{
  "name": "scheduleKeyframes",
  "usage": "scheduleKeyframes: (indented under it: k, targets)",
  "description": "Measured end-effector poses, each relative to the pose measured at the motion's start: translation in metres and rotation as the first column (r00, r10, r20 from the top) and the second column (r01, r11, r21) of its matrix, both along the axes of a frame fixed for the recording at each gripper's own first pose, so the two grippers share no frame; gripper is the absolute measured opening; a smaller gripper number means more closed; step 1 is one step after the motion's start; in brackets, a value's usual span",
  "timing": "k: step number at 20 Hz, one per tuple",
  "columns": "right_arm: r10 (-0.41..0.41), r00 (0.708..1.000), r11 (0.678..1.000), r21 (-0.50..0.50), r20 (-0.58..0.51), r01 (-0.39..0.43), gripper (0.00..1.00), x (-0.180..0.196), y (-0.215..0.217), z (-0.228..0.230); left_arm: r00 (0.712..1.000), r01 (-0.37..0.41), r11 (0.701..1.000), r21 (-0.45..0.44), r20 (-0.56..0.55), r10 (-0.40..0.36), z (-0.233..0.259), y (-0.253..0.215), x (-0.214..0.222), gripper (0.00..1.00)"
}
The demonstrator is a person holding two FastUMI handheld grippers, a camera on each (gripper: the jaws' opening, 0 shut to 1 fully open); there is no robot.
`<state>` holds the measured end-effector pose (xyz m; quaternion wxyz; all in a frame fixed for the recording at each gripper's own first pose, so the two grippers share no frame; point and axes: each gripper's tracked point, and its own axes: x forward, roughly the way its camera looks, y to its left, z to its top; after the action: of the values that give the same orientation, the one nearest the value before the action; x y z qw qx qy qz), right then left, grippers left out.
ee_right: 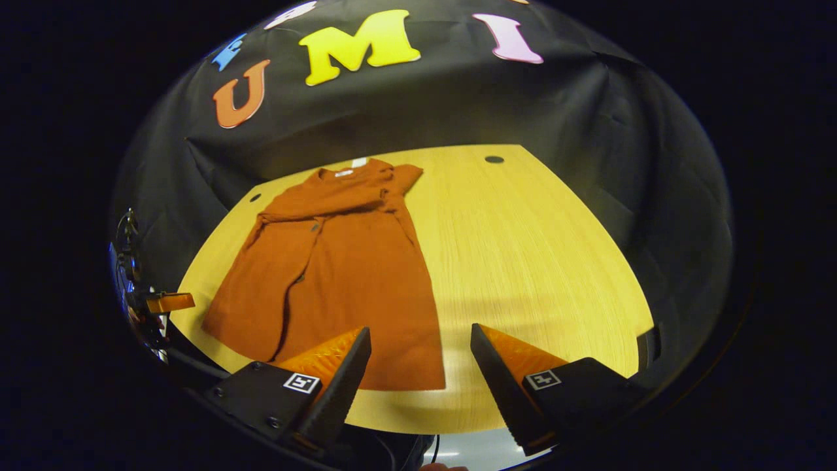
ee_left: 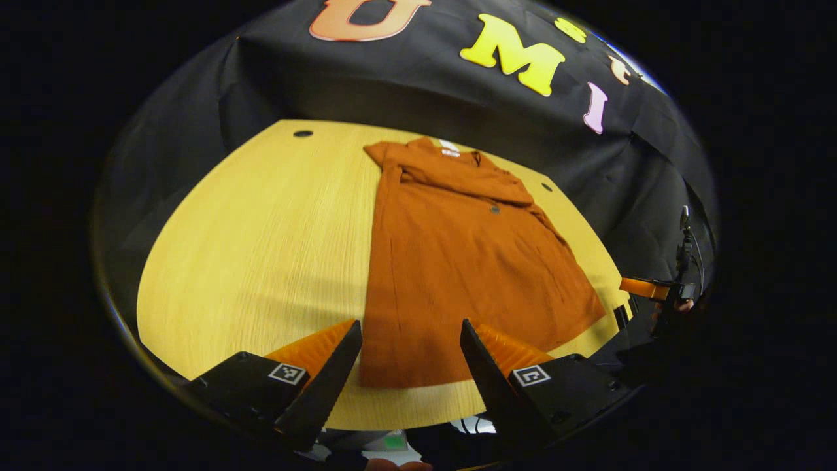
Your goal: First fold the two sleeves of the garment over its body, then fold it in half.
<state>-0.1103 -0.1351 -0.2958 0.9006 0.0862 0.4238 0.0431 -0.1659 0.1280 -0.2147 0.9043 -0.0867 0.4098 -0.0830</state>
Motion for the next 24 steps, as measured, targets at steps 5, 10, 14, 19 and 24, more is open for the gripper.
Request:
scheduleKeyframes:
  k: [5, 10, 14, 19, 24]
  targets:
    - [-0.024, 0.997, 1.0, -0.011, -0.068, 0.024, 0.98, -0.01, -0.006, -0.026, 0.988, -0.126, 0.982, -0.137, -0.101, 0.113, -0.024, 0.002, -0.013, 1.0]
    - [-0.015, 0.995, 0.999, -0.041, -0.102, 0.011, 0.98, -0.006, 0.001, -0.046, 0.979, -0.185, 0.962, -0.203, -0.127, 0.161, -0.026, 0.0, -0.014, 0.96]
    - [-0.007, 0.989, 0.998, -0.068, -0.146, -0.003, 0.98, -0.006, 0.009, -0.063, 0.976, -0.19, 0.954, -0.232, -0.149, 0.158, -0.027, -0.007, -0.015, 0.9]
    - [0.032, 0.985, 0.99, -0.129, -0.169, -0.054, 0.99, -0.007, 0.016, -0.071, 0.978, -0.174, 0.959, -0.225, -0.156, 0.141, -0.029, -0.021, -0.013, 0.78]
    - [0.017, 0.984, 0.991, -0.126, -0.18, -0.04, 0.89, -0.008, 0.016, -0.07, 0.976, -0.146, 0.976, -0.162, -0.184, 0.115, -0.038, -0.027, -0.014, 0.39]
